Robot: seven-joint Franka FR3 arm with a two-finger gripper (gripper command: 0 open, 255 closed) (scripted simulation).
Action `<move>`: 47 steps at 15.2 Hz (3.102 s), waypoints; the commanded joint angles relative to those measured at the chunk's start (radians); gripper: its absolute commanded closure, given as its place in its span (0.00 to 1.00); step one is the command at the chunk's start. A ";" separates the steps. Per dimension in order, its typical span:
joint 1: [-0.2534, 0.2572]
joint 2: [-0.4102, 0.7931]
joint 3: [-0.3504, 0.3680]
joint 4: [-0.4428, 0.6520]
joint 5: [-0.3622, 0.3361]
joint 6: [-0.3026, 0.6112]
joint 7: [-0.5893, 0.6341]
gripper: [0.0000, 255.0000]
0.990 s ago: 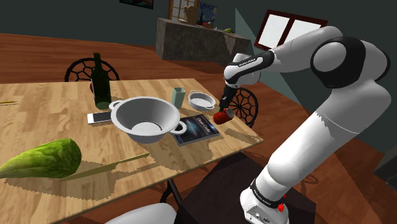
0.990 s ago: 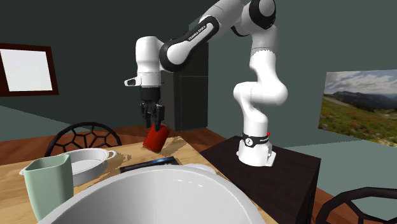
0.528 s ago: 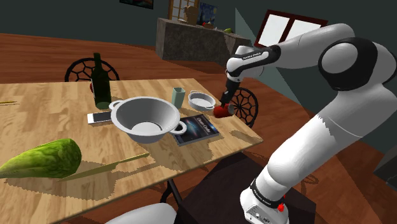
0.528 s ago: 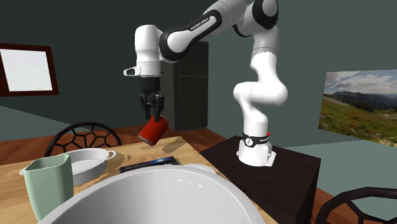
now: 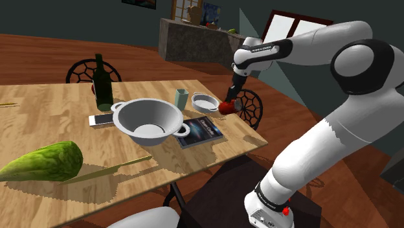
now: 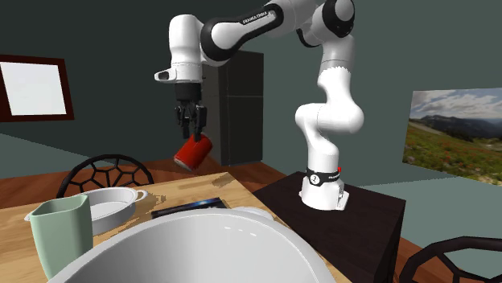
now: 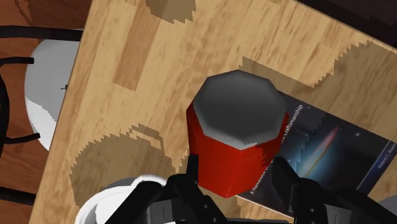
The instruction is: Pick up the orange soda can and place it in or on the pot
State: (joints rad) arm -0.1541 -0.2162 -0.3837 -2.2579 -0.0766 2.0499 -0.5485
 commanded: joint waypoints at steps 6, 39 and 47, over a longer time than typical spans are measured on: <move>0.000 -0.030 0.008 0.068 -0.007 -0.096 0.005 1.00; 0.267 0.358 0.330 0.646 0.098 -0.294 0.550 1.00; 0.346 0.620 0.378 1.038 0.092 -0.422 0.680 1.00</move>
State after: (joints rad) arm 0.1828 0.3706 -0.0098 -1.2736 0.0165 1.6467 0.1170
